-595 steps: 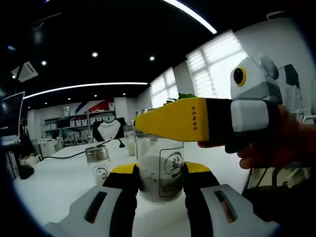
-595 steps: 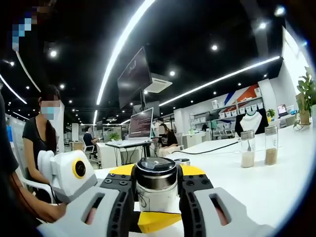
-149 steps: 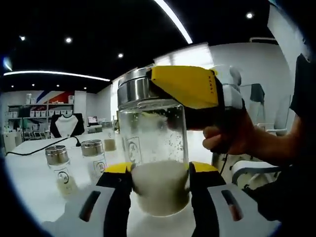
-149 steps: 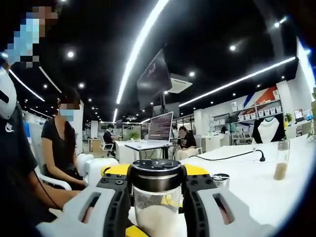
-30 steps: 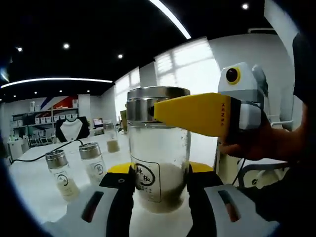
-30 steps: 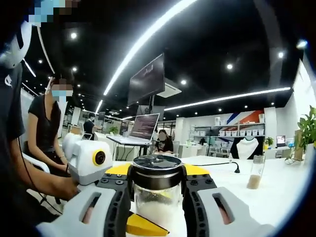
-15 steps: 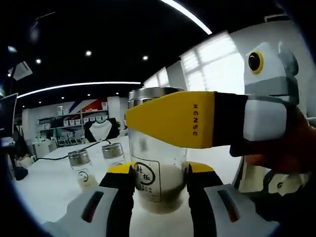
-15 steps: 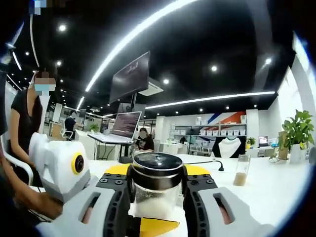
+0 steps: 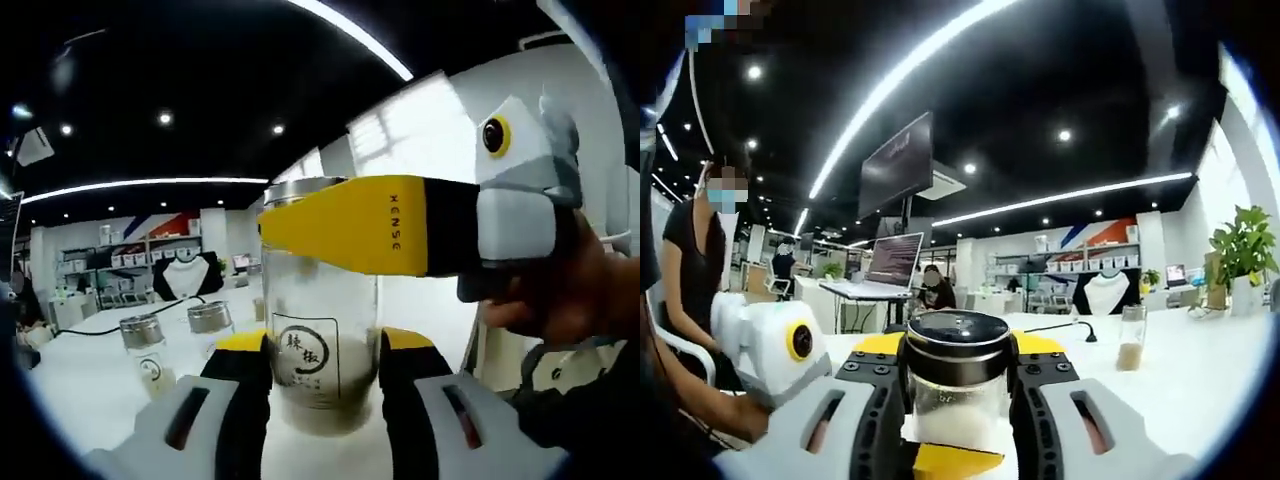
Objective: Rotate the seasoning bottle until the label or dispensing opening points toward the visible target arrow and the bottle remains upright within the marked orientation range
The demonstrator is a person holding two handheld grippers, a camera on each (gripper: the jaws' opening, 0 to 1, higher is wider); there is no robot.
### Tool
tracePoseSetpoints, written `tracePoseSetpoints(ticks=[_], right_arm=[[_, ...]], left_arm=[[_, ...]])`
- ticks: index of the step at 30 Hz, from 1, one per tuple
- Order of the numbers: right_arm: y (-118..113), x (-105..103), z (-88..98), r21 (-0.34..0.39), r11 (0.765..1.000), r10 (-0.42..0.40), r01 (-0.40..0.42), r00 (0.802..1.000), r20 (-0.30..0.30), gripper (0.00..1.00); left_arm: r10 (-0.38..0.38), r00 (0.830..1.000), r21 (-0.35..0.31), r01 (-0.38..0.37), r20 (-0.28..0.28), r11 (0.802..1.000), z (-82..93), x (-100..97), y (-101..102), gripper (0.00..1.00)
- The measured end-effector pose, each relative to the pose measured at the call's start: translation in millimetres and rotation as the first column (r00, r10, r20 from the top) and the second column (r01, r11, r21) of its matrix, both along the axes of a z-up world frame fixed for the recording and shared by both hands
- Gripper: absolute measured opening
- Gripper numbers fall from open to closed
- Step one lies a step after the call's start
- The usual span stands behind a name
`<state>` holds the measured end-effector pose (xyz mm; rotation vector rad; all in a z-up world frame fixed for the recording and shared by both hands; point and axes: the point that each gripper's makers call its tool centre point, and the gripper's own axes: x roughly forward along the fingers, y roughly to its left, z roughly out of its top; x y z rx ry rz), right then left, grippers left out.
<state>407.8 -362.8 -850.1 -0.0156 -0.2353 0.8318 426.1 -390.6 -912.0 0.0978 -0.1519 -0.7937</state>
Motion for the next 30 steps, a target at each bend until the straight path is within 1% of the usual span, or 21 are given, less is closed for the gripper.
tracePoseSetpoints(ticks=[2,3,4,7,8,10,12,13,14,16,17,19,21,22,23,26,30], right_arm=[[6,-6,-0.8,-0.030,0.998,0.051,-0.050,0.998,0.021,0.36],[6,-6,-1.8,-0.028,0.998,0.062,-0.062,0.998,0.009,0.36],[6,-6,-2.2,-0.020,0.997,0.076,-0.076,0.997,-0.002,0.36],[8,-7,-2.8,0.020,0.992,0.126,-0.125,0.991,-0.040,0.36],[8,-7,-2.8,0.020,0.991,0.130,-0.129,0.991,-0.039,0.36],[10,-12,-2.8,0.018,0.986,0.169,-0.169,0.985,-0.033,0.36],[10,-14,-2.3,0.039,0.979,0.200,-0.199,0.979,-0.043,0.36],[11,-15,-2.1,0.047,0.975,0.217,-0.215,0.975,-0.046,0.36],[12,-16,-2.1,0.050,0.972,0.233,-0.231,0.971,-0.048,0.36],[13,-15,-4.0,0.032,0.973,0.230,-0.229,0.972,-0.055,0.37],[13,-14,-5.0,0.018,0.974,0.227,-0.226,0.972,-0.053,0.37],[12,-12,-6.5,0.010,0.979,0.205,-0.205,0.977,-0.062,0.37],[10,-7,-6.2,0.018,0.986,0.166,-0.165,0.984,-0.072,0.36],[9,-5,-5.7,0.023,0.989,0.147,-0.146,0.986,-0.076,0.36],[7,-1,-4.7,0.034,0.993,0.114,-0.111,0.990,-0.080,0.36],[7,3,-5.2,0.040,0.998,0.060,-0.056,0.994,-0.093,0.36],[9,7,-8.8,0.013,1.000,0.008,-0.007,0.995,-0.095,0.36]], left_arm=[[-0.045,0.998,-0.010,0.045,-0.032,0.999,-2.2,-0.7,1,0.45],[-0.062,0.997,-0.006,0.062,-0.039,0.998,-3.1,-1.2,1,0.46],[-0.094,0.994,-0.010,0.094,-0.053,0.996,-4.7,-2.6,0,0.46],[-0.146,0.987,-0.017,0.145,-0.069,0.989,-5.6,-5.9,1,0.47],[-0.157,0.985,-0.012,0.157,-0.068,0.988,-5.7,-6.9,2,0.47],[-0.205,0.976,-0.008,0.205,-0.073,0.979,-6.9,-11.7,1,0.47],[-0.284,0.952,-0.058,0.279,-0.114,0.959,-7.3,-20.1,-1,0.46],[-0.306,0.943,-0.078,0.298,-0.130,0.951,-7.4,-22.7,-1,0.46],[-0.314,0.940,-0.088,0.305,-0.131,0.948,-7.2,-23.7,-2,0.46],[-0.286,0.950,-0.069,0.279,-0.129,0.958,-9.1,-21.6,-2,0.46],[-0.253,0.960,-0.044,0.249,-0.118,0.967,-10.6,-17.8,0,0.46],[-0.219,0.969,-0.029,0.217,-0.119,0.976,-12.0,-15.2,0,0.45],[-0.150,0.984,-0.023,0.148,-0.100,0.989,-10.7,-7.6,3,0.45],[-0.141,0.985,-0.024,0.139,-0.099,0.990,-10.3,-6.8,4,0.45],[-0.100,0.989,-0.043,0.096,-0.105,0.994,-8.5,-2.7,6,0.45],[-0.020,0.993,-0.062,0.013,-0.113,0.998,-8.3,3.9,9,0.45],[0.034,0.992,-0.077,-0.044,-0.121,0.996,-11.9,7.0,9,0.45]])
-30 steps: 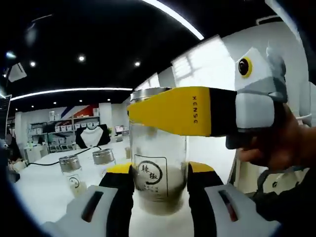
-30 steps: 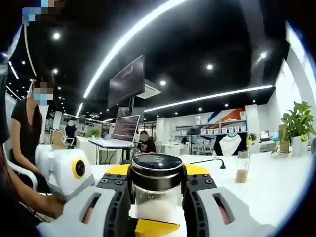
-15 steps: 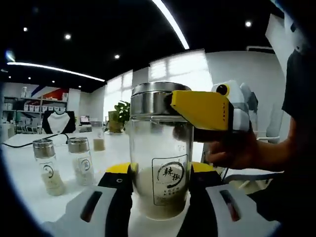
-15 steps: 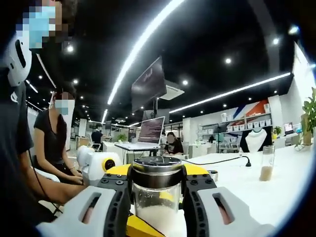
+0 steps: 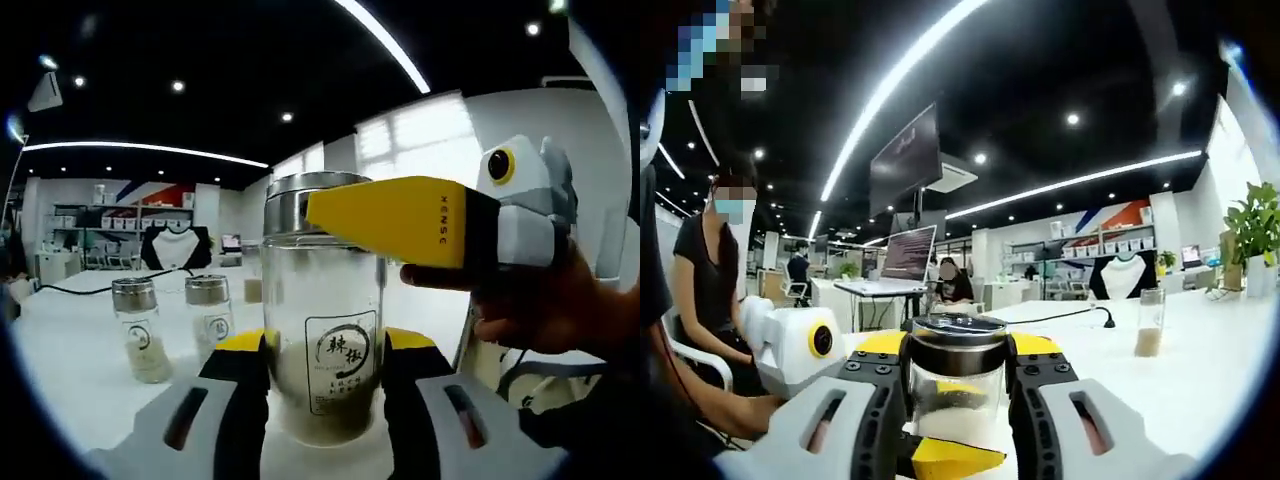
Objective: Rotate the seasoning bottle until the label or dispensing opening points toward the visible target arrow and the bottle remains upright within the marked orientation range
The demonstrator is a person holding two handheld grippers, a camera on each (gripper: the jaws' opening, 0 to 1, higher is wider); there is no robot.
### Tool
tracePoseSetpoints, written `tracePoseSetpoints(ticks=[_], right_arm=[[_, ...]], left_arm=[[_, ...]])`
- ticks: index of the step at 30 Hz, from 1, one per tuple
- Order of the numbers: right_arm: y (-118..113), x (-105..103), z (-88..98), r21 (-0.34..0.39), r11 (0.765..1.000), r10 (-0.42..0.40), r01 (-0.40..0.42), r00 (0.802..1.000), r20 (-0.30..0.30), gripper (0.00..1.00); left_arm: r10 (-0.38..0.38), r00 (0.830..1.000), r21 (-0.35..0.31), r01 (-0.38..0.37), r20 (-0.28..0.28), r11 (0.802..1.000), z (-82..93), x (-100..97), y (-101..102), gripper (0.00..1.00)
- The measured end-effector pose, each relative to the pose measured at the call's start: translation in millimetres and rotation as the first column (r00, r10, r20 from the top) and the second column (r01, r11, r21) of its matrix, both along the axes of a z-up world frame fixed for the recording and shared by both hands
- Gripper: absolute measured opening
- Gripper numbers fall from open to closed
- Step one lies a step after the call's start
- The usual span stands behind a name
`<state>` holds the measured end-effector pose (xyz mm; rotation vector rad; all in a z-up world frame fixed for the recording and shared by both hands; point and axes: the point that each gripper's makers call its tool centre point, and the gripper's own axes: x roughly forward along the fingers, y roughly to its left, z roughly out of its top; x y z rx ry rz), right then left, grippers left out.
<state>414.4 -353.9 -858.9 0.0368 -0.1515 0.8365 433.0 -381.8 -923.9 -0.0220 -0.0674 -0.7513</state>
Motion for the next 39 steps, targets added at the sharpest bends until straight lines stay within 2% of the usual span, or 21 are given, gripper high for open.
tracePoseSetpoints(ticks=[2,5,10,13,15,17,21,25,29,31,35,39], right_arm=[[0,0,-0.4,-0.005,1.000,-0.011,0.011,1.000,0.001,0.36],[-1,2,-1.9,-0.020,0.999,-0.029,0.029,1.000,-0.009,0.36],[-2,3,-2.6,-0.019,0.999,-0.043,0.042,0.999,-0.024,0.36],[-3,5,-4.3,0.010,0.998,-0.062,0.063,0.996,-0.064,0.37],[-5,7,-6.0,0.021,0.996,-0.085,0.087,0.993,-0.081,0.37],[-6,9,-8.2,0.019,0.994,-0.106,0.108,0.990,-0.089,0.37],[-6,9,-8.2,0.029,0.993,-0.107,0.111,0.988,-0.107,0.37],[-5,9,-5.5,0.048,0.994,-0.087,0.093,0.989,-0.117,0.37],[-3,12,-6.5,0.063,0.992,-0.100,0.111,0.983,-0.151,0.38],[-3,13,-7.7,0.064,0.991,-0.106,0.118,0.981,-0.160,0.38],[-4,17,-7.8,0.087,0.989,-0.102,0.121,0.975,-0.198,0.38],[-1,17,-5.5,0.061,0.992,-0.100,0.112,0.980,-0.169,0.37]], left_arm=[[0.025,1.000,-0.006,-0.025,0.004,1.000,-0.2,0.5,0,0.45],[0.094,0.995,0.030,-0.095,0.033,0.995,-1.2,3.7,3,0.45],[0.148,0.986,0.049,-0.152,0.070,0.987,-0.9,4.4,5,0.45],[0.209,0.969,0.106,-0.224,0.135,0.969,0.2,5.2,10,0.45],[0.207,0.969,0.104,-0.221,0.134,0.970,-1.5,4.0,7,0.45],[0.197,0.975,0.085,-0.206,0.105,0.975,-3.6,3.7,5,0.45],[0.200,0.974,0.063,-0.207,0.103,0.976,-4.3,2.7,4,0.45],[0.230,0.963,0.060,-0.240,0.141,0.969,-1.0,1.9,7,0.45],[0.270,0.945,0.094,-0.291,0.184,0.952,-1.2,3.2,10,0.45],[0.271,0.945,0.093,-0.291,0.183,0.952,-2.1,2.9,9,0.45],[0.289,0.933,0.117,-0.318,0.215,0.941,-1.0,2.6,12,0.45],[0.283,0.937,0.100,-0.307,0.203,0.946,1.1,5.5,13,0.46]])
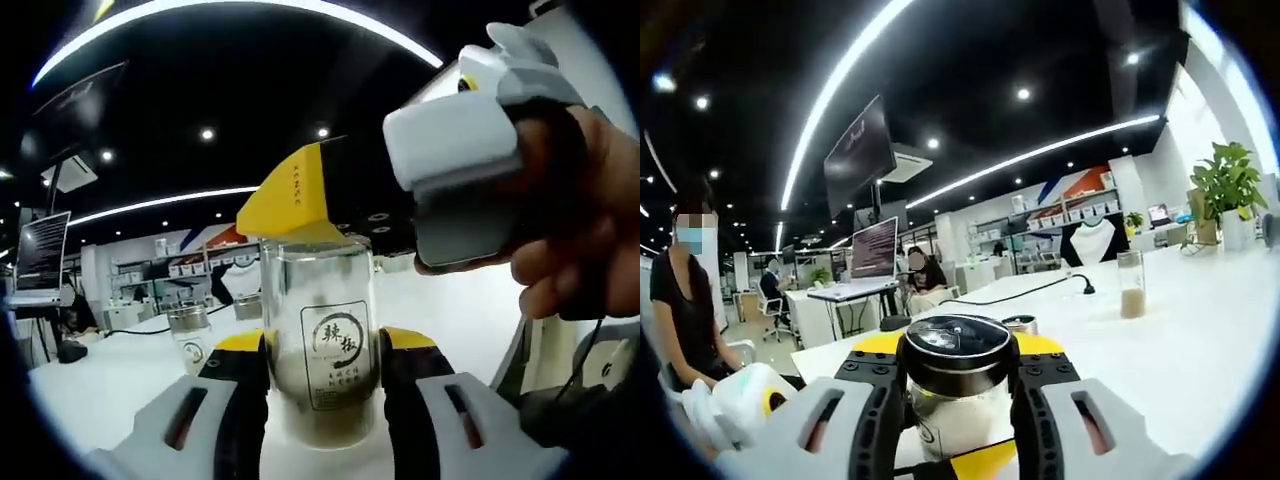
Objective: Rotate the seasoning bottle until the label or dispensing opening points toward the visible target arrow and the bottle remains upright within the marked orientation range
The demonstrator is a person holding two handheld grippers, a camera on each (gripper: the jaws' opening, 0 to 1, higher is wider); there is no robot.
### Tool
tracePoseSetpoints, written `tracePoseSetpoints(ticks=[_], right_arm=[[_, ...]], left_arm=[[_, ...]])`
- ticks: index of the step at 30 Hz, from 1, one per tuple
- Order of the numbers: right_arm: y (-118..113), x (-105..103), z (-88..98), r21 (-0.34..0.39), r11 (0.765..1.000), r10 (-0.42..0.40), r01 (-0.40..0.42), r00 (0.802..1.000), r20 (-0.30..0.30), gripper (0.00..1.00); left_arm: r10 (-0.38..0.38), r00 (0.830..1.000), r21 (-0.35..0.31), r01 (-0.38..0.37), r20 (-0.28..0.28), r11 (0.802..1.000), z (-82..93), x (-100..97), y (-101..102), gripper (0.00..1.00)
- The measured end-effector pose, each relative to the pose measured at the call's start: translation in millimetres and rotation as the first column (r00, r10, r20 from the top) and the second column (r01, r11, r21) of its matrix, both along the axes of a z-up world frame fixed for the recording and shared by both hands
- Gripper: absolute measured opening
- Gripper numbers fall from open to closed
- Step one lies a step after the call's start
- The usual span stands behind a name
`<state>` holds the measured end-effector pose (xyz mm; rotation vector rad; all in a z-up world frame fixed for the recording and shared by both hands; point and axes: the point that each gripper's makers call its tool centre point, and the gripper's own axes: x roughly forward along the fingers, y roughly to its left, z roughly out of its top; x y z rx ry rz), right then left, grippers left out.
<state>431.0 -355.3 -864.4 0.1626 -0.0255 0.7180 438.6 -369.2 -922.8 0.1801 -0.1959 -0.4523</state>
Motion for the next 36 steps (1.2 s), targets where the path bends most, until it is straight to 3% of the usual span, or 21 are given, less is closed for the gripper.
tracePoseSetpoints(ticks=[6,11,19,24,30,36], right_arm=[[-6,13,6.3,-0.010,0.999,0.045,-0.045,0.999,0.001,0.37],[-10,25,7.5,-0.065,0.997,0.039,-0.037,0.999,0.032,0.37],[-21,48,9.7,-0.064,0.996,0.062,-0.059,0.997,0.040,0.37],[-26,65,7.8,-0.066,0.994,0.085,-0.082,0.996,0.029,0.37],[-24,82,8.6,-0.172,0.978,0.134,-0.114,0.985,0.105,0.37],[-22,100,-1.9,-0.213,0.964,0.185,-0.159,0.977,0.107,0.37]], left_arm=[[-0.153,0.987,0.015,0.154,-0.054,0.988,1.0,1.9,-11,0.46],[-0.221,0.965,-0.075,0.213,-0.143,0.974,1.4,4.7,-5,0.50],[-0.249,0.955,-0.071,0.240,-0.160,0.968,4.8,12.0,19,0.65],[-0.239,0.959,-0.079,0.229,-0.151,0.970,11.6,15.3,33,0.77],[-0.231,0.961,-0.066,0.223,-0.155,0.973,14.4,19.2,49,0.86],[-0.206,0.960,-0.029,0.204,-0.189,0.978,13.5,23.2,64,1.00]])
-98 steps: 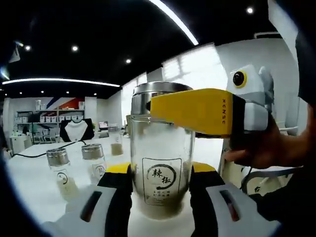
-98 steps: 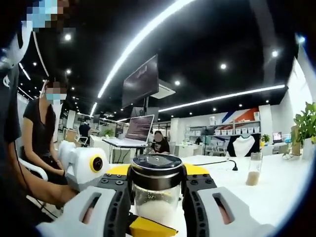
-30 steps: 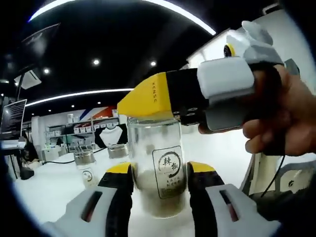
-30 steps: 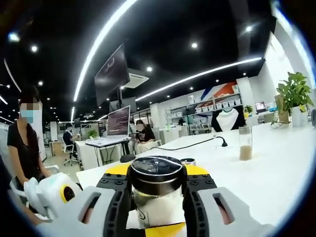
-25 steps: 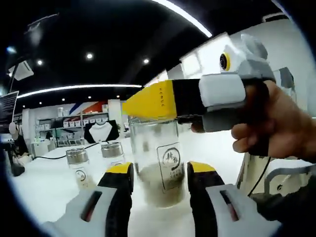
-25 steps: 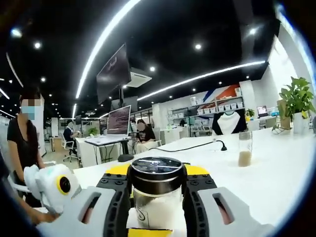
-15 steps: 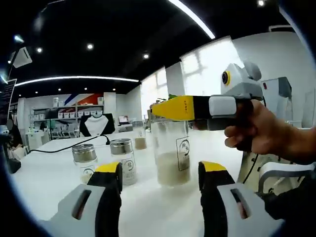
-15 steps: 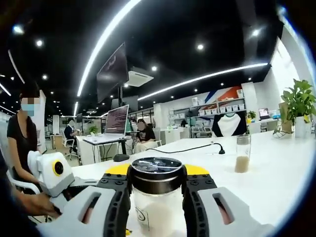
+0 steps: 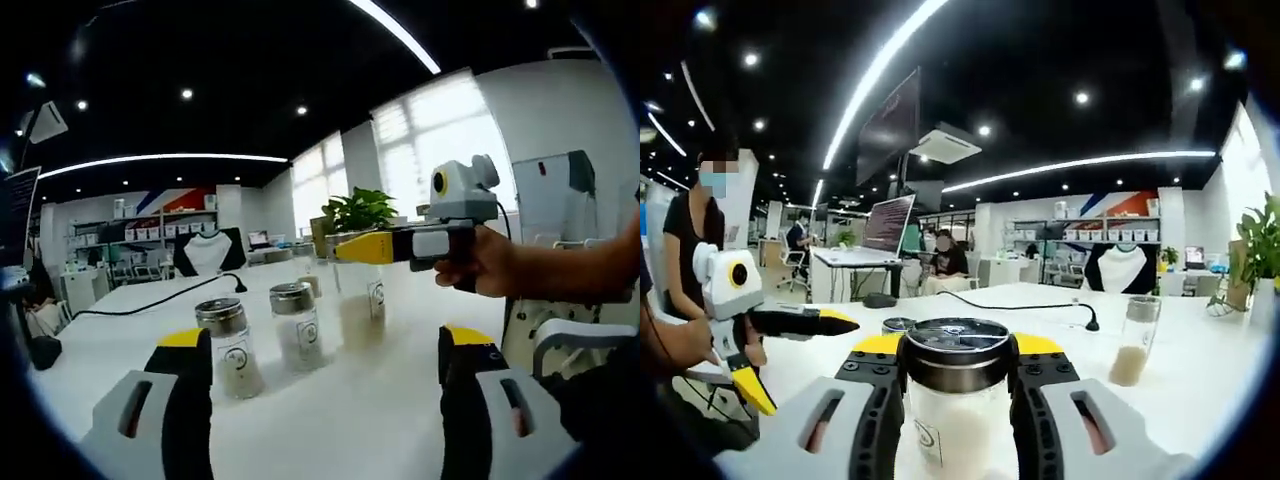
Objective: Rotate the seasoning bottle until the label or dispensing opening points toward the visible target arrow and the bottle remains upright within the marked orientation range
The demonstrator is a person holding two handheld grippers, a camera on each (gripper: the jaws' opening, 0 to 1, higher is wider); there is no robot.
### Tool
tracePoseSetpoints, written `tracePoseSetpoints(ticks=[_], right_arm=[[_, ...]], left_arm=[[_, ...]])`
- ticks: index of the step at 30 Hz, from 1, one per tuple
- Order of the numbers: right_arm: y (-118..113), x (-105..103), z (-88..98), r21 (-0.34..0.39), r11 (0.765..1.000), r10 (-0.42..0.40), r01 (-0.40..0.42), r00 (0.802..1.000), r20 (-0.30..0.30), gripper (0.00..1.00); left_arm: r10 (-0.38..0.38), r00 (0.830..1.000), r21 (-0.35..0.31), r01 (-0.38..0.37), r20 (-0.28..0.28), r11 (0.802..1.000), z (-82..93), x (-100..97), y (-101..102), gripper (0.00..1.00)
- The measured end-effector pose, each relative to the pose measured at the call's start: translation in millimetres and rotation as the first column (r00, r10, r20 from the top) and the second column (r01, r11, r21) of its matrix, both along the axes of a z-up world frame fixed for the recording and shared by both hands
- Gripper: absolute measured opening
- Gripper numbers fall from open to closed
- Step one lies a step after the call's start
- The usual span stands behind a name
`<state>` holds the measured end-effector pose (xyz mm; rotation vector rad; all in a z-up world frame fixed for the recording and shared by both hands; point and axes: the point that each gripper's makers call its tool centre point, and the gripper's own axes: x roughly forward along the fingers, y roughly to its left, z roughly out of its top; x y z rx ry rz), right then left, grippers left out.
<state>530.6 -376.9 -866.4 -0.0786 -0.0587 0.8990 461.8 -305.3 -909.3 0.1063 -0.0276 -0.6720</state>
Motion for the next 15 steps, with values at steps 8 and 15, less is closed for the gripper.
tracePoseSetpoints(ticks=[8,15], right_arm=[[-8,20,-3.1,0.001,1.000,-0.012,0.012,1.000,-0.004,0.37],[-19,37,-10.0,0.042,0.998,-0.032,0.035,0.998,-0.063,0.37]], left_arm=[[-0.002,0.999,-0.057,-0.001,-0.046,0.998,1.2,0.9,10,1.00],[-0.017,0.999,-0.051,0.015,-0.047,0.999,1.3,-1.0,6,1.00]])
